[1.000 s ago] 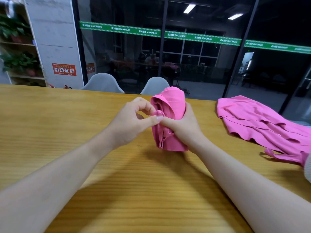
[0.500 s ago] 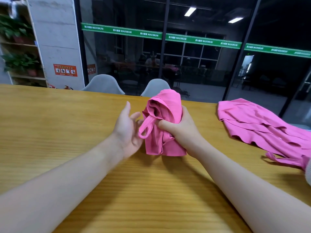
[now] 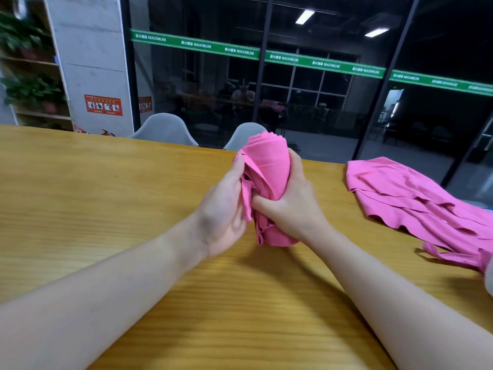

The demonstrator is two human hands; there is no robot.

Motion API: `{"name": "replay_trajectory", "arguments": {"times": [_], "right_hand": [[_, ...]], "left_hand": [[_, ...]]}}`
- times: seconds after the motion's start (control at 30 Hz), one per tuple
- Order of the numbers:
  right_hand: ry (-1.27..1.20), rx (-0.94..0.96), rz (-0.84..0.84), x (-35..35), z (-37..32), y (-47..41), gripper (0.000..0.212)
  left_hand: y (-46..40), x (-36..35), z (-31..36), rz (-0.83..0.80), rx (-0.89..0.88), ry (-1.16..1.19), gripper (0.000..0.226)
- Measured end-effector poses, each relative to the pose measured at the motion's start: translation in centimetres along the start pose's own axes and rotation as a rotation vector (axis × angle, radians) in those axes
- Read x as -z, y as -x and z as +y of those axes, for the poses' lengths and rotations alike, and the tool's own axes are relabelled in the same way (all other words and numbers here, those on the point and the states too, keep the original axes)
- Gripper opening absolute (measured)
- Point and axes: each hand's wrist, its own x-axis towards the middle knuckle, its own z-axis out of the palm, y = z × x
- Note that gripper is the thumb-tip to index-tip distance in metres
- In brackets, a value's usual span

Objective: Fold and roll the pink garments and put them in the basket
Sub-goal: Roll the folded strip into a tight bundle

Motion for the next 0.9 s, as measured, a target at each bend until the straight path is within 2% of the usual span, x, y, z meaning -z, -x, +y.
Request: {"name": "replay_trajectory", "arguments": {"times": [0.07,0.17,0.27,0.37,0.43,0.5,0.6,0.7,0.8,0.9], "right_hand": [[0.080,0.042,-0.079,0.1,-0.4,0.1,0.097],[-0.157,0.044,-0.245,0.3,-0.8,-0.1,0.075],[-0.221,0.018,-0.303,0.8,-0.6,-0.7,0.074],[-0.233,0.054,-0.256,1.2,-0.1,-0.8,0.072],[-0.311,-0.039,-0.207,1.3,-0.1,-0.6,0.087],[-0.441,-0.171,-0.234,1.1,-0.1,-0.4,0.100],[-0.539,-0.201,-0.308,0.4,-0.3,0.2,0.060],[-0.641,-0.183,-0.320,0.0,-0.6,0.8,0.039],[-0.667,-0.165,-0.291,0.1,-0.7,0.9,0.039],[-0.481,-0.084,-0.167,-0.2,-0.7,0.8,0.047]], "left_hand": [[0.0,0.2,-0.1,0.015,-0.008,-0.035,0.063],[0.1,1.1,0.0,0.037,0.017,-0.096,0.067],[0.2,1.4,0.8,0.011,0.006,-0.062,0.064],[0.3,1.4,1.4,-0.014,0.016,-0.060,0.062],[0.3,1.5,1.6,-0.030,0.035,-0.090,0.063],[0.4,1.4,1.4,-0.012,0.050,-0.118,0.061],[0.3,1.0,0.5,0.052,0.042,-0.130,0.055],[0.1,1.0,-0.3,0.070,-0.033,-0.126,0.054],[-0.2,1.3,-0.4,0.109,-0.090,-0.224,0.055],[-0.4,1.3,-0.5,0.111,-0.087,-0.303,0.061]]}}
